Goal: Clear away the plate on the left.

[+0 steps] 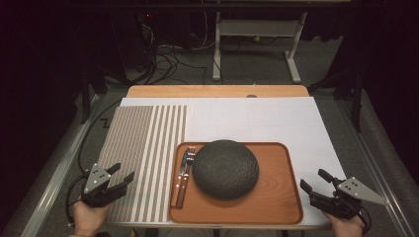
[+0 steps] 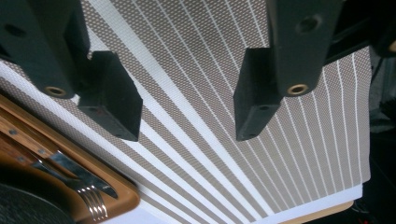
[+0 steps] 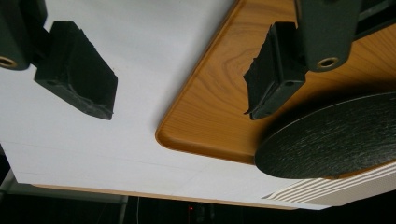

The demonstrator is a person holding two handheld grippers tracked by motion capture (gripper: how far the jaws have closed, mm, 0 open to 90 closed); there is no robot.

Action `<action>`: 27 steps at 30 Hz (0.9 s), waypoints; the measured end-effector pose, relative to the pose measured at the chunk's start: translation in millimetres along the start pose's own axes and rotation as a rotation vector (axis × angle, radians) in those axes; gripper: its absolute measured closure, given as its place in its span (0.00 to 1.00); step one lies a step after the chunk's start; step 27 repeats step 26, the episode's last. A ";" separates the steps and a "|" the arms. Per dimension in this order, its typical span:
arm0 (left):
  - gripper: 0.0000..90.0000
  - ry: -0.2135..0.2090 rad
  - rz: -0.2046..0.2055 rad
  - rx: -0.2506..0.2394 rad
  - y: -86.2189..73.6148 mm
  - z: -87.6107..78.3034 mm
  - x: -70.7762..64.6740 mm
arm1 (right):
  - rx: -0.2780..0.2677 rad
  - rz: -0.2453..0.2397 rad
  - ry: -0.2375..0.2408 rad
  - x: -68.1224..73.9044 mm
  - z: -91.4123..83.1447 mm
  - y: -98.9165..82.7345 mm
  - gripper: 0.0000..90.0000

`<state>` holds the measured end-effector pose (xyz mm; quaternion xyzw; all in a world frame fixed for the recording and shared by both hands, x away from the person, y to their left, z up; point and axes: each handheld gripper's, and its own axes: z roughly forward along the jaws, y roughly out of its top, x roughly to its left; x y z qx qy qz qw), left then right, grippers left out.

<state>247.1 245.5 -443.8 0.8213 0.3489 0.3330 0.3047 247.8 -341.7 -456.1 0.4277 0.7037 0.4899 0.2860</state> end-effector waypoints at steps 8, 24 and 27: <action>0.41 -0.055 -0.190 -0.052 -14.1 -2.6 23.4 | -0.005 0.010 -0.007 -1.8 -1.5 -0.4 0.28; 0.39 -0.084 -0.413 -0.117 -41.4 -1.8 45.5 | -0.013 0.017 -0.020 -3.9 -5.3 -1.2 0.28; 0.39 -0.088 -0.426 -0.120 -43.4 -1.3 44.9 | -0.016 0.021 -0.022 -4.1 -6.4 -1.5 0.28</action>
